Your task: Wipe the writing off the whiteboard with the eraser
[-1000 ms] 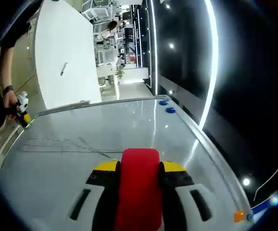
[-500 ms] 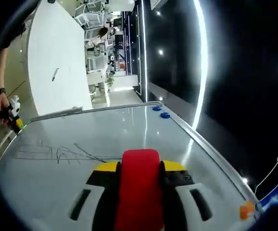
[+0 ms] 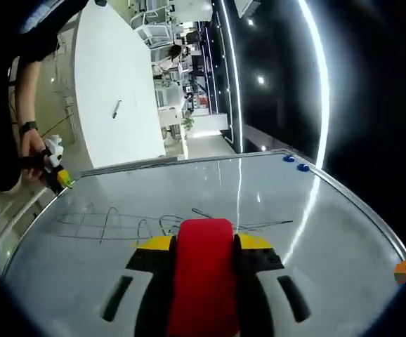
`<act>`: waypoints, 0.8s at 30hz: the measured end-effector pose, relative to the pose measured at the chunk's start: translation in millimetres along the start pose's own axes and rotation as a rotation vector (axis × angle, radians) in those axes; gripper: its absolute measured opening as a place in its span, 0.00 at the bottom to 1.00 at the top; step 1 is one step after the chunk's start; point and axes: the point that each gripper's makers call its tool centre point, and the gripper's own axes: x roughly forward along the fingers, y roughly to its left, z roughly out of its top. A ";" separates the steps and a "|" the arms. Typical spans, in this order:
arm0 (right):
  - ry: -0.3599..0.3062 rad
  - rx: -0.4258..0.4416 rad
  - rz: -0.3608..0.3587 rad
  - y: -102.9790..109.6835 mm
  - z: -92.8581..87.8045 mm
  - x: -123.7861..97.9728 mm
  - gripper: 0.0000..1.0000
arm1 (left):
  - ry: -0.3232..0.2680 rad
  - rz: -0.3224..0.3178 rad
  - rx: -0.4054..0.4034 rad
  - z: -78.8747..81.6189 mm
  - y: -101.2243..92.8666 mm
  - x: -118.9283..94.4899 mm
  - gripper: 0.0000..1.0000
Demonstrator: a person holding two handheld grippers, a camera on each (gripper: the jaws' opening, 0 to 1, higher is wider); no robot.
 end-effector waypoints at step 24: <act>0.017 -0.013 0.170 203.6 -26.8 -10.5 0.27 | -0.003 0.009 0.004 -4.7 -6.2 0.4 0.36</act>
